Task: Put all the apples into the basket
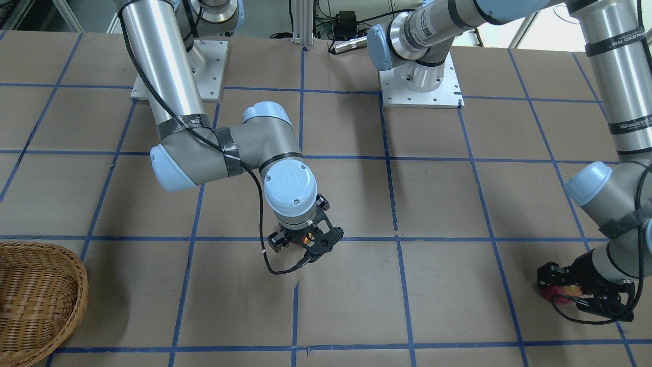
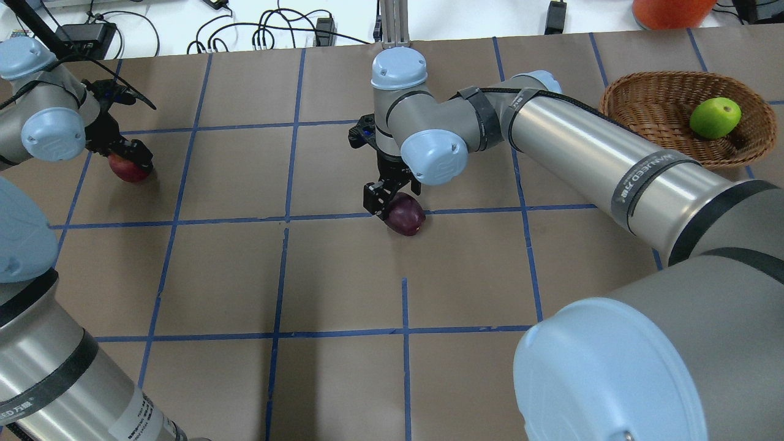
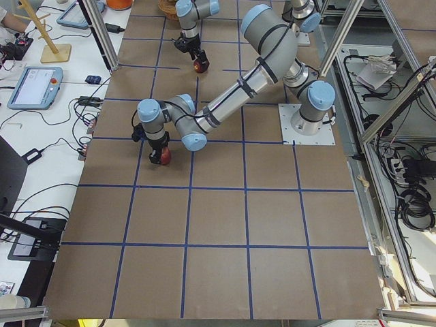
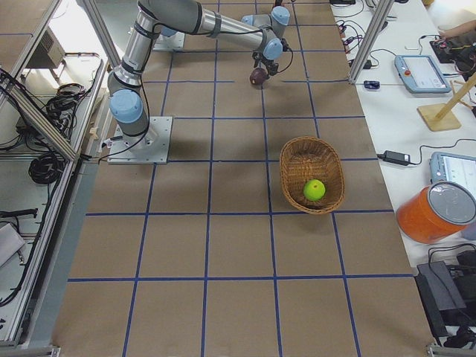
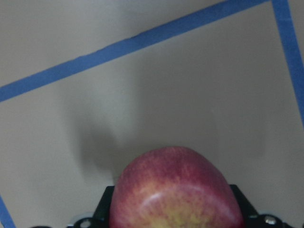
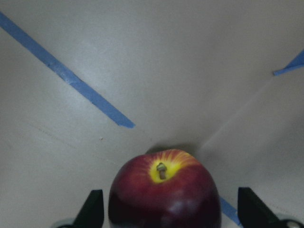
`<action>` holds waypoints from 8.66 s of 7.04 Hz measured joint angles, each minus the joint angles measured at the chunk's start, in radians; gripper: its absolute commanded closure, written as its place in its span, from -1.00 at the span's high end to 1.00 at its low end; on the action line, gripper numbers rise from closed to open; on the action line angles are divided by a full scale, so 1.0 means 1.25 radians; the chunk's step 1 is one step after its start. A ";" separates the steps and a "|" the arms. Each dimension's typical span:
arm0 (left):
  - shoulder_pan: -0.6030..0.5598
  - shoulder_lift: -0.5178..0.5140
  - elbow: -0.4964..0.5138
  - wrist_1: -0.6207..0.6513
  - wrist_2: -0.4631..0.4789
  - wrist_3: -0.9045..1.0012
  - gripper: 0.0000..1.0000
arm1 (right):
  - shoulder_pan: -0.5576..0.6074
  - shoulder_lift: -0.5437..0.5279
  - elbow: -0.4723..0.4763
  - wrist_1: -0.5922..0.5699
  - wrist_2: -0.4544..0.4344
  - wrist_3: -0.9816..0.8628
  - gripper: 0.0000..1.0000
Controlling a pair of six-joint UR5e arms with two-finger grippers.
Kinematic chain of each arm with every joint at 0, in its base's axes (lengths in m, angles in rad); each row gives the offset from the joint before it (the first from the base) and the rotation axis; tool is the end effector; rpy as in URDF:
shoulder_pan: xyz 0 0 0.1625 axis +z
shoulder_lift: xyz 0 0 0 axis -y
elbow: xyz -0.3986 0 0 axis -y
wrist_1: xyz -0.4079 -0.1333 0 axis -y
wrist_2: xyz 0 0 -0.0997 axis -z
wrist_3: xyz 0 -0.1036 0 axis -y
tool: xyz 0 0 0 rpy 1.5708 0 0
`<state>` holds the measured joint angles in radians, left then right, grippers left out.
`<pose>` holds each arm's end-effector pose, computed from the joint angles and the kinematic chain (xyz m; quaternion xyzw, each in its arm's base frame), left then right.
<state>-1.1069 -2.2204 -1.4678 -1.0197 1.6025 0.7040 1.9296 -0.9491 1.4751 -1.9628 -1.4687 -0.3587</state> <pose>0.1923 -0.6750 0.1648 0.1197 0.9927 0.0069 0.0145 0.3700 -0.5768 0.1663 -0.3467 0.9342 0.0669 0.0509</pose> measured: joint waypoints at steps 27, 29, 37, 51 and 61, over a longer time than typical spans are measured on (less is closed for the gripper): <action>-0.389 0.565 -0.113 -0.468 -0.029 -0.621 1.00 | -0.244 -0.096 -0.164 0.182 -0.004 0.272 1.00; -0.388 0.561 -0.091 -0.504 -0.019 -0.621 1.00 | -0.163 -0.083 -0.144 0.165 0.015 0.424 1.00; -0.385 0.567 -0.093 -0.461 -0.013 -0.618 1.00 | -0.042 -0.019 0.022 -0.011 0.063 0.608 1.00; -0.381 0.570 -0.095 -0.462 -0.012 -0.618 1.00 | -0.458 -0.165 0.002 0.015 -0.181 0.176 -1.00; -0.381 0.577 -0.093 -0.462 -0.011 -0.618 1.00 | -0.575 -0.040 0.011 -0.150 -0.188 0.046 1.00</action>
<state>-1.5831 -1.4994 -1.5846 -1.5968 1.5891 -0.0690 1.2105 -0.9992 1.4894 -2.1509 -1.7033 -0.3009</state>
